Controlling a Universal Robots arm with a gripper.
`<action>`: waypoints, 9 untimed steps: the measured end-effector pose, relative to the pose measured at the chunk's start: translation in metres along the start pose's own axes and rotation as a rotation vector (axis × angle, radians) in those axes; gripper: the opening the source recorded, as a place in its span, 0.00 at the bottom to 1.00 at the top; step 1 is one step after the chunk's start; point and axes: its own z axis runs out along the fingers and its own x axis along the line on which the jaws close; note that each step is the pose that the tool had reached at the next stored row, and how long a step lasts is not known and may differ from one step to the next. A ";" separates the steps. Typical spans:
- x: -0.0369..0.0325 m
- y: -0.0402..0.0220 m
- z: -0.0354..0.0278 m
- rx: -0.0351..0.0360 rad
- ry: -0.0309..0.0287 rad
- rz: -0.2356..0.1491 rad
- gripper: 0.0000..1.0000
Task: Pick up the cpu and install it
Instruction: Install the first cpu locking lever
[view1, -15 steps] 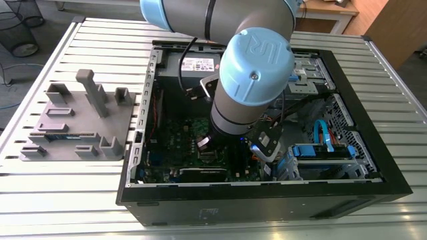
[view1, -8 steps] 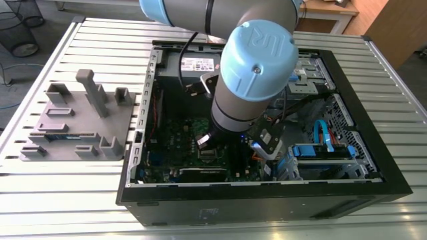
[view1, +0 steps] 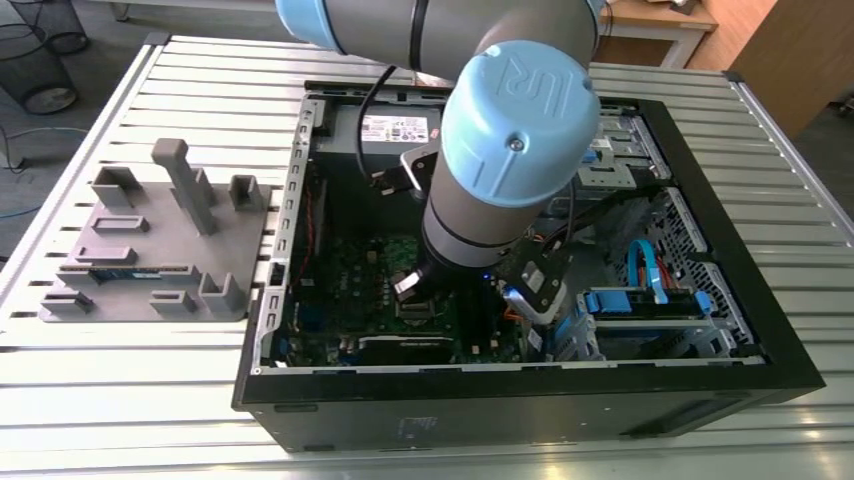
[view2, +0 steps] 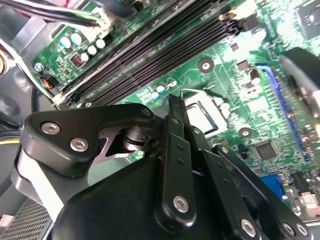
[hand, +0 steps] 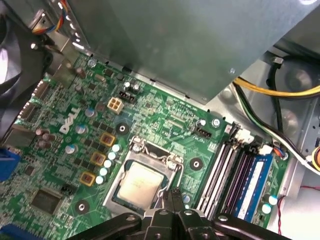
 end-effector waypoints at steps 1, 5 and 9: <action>0.0005 -0.0012 -0.0003 0.0002 -0.0001 0.000 0.11; 0.0024 -0.0050 0.0001 0.0010 -0.0020 0.000 0.11; 0.0030 -0.0068 0.0042 0.0033 -0.0080 -0.002 0.11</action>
